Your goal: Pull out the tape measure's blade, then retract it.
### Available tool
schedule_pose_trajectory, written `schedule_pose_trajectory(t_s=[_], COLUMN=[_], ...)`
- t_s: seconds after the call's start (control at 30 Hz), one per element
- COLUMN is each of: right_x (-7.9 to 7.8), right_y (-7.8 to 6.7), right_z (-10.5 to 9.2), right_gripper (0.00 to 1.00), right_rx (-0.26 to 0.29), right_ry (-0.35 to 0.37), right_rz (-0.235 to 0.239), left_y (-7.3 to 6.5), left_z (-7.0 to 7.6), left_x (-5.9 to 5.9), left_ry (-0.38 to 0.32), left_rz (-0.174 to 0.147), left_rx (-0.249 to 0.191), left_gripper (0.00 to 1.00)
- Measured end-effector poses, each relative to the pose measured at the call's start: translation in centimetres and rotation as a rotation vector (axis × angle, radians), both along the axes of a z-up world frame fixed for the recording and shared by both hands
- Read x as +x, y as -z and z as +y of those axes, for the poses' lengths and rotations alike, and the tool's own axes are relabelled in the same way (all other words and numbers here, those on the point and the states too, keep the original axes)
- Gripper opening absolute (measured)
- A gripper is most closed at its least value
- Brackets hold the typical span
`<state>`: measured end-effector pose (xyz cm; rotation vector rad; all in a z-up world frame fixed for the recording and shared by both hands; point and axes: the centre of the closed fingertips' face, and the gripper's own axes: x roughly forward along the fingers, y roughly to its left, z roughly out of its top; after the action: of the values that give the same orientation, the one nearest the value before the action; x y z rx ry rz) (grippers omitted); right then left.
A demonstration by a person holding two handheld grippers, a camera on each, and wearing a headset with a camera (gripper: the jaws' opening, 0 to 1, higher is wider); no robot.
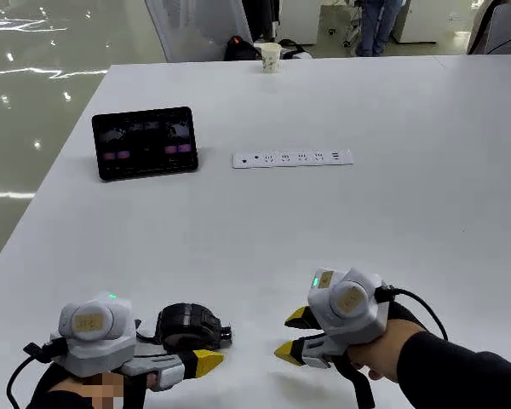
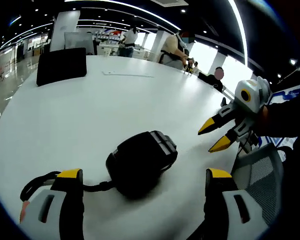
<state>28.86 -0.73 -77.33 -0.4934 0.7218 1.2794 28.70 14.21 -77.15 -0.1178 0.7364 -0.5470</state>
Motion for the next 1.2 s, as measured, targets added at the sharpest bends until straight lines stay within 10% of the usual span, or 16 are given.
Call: schedule_pose_trajectory(t_s=[0.1,0.4,0.77,1.2], right_x=[-0.1,0.1,-0.5,-1.0], right_y=[-0.4,-0.7,-1.6,-1.3], right_z=[-1.1,-5.0,-8.8,-15.0], right_gripper=[0.29,0.39,0.5,0.73], right_rx=[0.016,0.023,0.016,-0.015], right_ry=[0.029,0.126,0.133,0.165], right_rz=[0.016,0.059,0.03,0.046], left_y=[-0.2,-1.5,-2.8,-3.0], left_z=[0.9,3.7,7.3,7.9], left_x=[-0.6,-1.4,-3.0,-5.8], left_ry=[0.038,-0.013,0.013,0.109], left_rz=[-0.018,0.0,-0.035,0.034], left_rx=[0.046,-0.017,0.072,0.13], left_gripper=[0.99,0.99,0.99,0.99])
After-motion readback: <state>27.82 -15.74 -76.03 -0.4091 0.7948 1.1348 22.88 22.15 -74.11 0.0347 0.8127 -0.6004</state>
